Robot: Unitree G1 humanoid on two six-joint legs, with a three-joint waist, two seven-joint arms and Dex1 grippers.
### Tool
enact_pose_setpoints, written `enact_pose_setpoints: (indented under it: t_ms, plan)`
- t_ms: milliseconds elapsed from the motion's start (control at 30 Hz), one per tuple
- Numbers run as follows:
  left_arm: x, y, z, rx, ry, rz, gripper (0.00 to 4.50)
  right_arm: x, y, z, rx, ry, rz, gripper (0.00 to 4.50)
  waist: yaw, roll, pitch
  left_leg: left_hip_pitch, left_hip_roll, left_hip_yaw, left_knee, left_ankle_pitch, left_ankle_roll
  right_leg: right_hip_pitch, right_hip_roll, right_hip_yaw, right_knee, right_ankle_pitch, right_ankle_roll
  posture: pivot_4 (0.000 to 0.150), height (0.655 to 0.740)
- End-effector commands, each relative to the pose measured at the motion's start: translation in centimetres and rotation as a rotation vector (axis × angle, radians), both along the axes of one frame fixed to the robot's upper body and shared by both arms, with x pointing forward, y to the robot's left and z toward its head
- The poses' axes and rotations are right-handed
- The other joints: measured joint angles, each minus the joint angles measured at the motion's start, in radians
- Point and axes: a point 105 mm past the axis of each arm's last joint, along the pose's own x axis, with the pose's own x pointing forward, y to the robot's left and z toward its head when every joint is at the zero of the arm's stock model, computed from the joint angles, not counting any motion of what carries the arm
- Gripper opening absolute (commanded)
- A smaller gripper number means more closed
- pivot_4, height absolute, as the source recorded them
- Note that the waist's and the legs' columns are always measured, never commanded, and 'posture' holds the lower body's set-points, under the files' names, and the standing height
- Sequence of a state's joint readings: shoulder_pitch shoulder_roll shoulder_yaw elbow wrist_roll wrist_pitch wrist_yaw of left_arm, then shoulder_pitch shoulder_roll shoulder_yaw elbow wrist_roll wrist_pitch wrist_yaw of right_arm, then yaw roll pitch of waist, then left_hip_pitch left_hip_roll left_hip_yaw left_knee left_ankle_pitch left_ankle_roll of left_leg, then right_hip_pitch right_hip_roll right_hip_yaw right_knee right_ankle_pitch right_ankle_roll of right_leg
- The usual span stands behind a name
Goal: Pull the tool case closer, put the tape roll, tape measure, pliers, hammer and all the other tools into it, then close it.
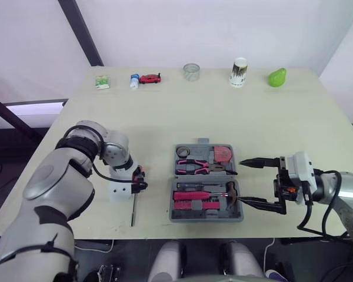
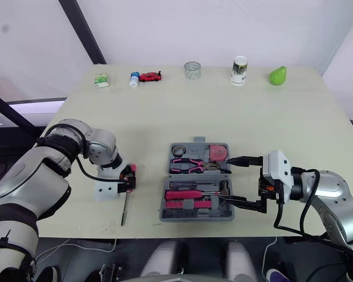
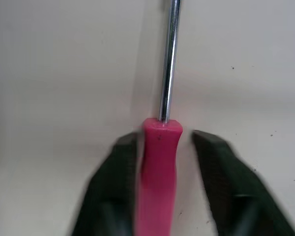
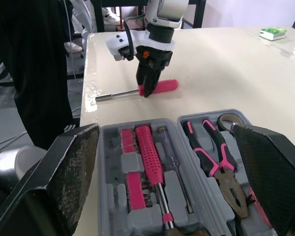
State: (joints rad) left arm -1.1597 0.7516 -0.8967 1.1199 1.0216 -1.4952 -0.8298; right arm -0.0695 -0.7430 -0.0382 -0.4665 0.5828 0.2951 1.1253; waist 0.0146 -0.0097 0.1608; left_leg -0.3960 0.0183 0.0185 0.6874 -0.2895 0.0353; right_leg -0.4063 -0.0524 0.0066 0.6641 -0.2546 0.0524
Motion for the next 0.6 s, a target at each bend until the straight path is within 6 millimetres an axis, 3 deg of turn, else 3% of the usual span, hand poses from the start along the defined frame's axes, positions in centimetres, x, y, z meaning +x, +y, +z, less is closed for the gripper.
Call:
enact_pose_setpoints:
  t_ms: [33,200,400,600]
  plan:
    - [-1.0,0.4,-1.3,0.004,0.049,0.013,0.36,-0.2,0.5,1.0,0.014,-0.052,0.024,4.50,0.000,0.000,0.000,0.000,0.000,0.000,0.000,0.000,0.000,0.000,0.000,0.000,0.000,0.000,0.000,0.150,0.7400]
    - [-1.3,0.7,-0.7,-0.060,0.067,0.066,0.36,-0.1,0.7,1.0,0.017,-0.053,0.026,4.50,-0.001,0.000,0.000,0.000,0.000,0.001,0.000,0.000,0.000,0.000,0.000,0.000,0.000,0.000,0.000,0.150,0.7400]
    - [0.3,3.1,2.8,-0.222,-0.061,0.378,0.36,0.1,0.9,1.2,0.023,-0.058,0.021,4.50,-0.018,-0.006,0.002,-0.003,0.001,0.001,0.000,0.000,0.000,-0.003,0.001,0.001,0.000,0.000,0.000,0.150,0.7400]
    - [0.7,3.5,4.9,-0.392,-0.123,0.596,0.36,0.2,1.2,1.2,0.026,-0.057,0.026,4.50,-0.026,-0.006,0.002,-0.004,0.004,0.001,0.000,0.000,0.000,-0.003,0.000,0.001,0.000,0.000,0.000,0.150,0.7400]
